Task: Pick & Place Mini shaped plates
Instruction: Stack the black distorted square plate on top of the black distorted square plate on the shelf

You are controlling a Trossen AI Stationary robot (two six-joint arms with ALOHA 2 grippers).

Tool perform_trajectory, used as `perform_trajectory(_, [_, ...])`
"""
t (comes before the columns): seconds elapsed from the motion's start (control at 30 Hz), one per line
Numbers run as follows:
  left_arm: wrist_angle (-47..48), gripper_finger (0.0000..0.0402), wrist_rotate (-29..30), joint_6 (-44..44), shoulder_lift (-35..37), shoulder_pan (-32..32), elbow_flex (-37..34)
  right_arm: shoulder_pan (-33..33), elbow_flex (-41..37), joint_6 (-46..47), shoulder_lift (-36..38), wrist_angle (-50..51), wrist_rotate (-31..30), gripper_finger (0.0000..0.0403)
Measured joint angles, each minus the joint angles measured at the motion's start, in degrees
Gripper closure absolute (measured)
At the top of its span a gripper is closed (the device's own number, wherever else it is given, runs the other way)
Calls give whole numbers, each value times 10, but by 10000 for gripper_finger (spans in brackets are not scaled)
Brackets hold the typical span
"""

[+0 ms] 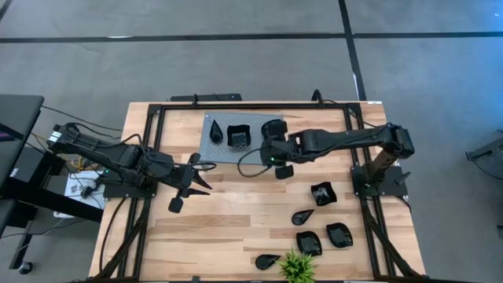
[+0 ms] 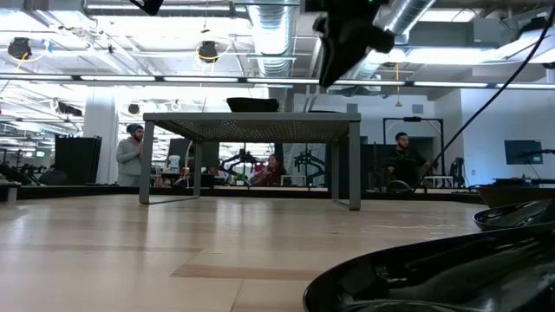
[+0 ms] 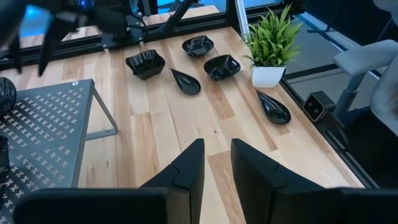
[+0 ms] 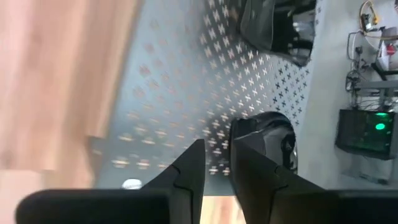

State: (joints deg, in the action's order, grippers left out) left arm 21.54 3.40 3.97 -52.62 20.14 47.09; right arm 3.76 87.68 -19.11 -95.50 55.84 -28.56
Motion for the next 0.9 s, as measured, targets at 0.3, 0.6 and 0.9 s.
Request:
perform_trajectory(0.3, [0, 321, 0, 0, 0, 0, 0, 106, 83, 309, 0, 179, 18, 330])
perform_trajectory(0.6, [1, 321, 0, 0, 0, 0, 0, 197, -7, 671, 1, 314, 124, 331])
perform_trajectory(0.9, [1, 321, 0, 1, 0, 0, 0, 253, -169, 862, 0, 168, 170, 331])
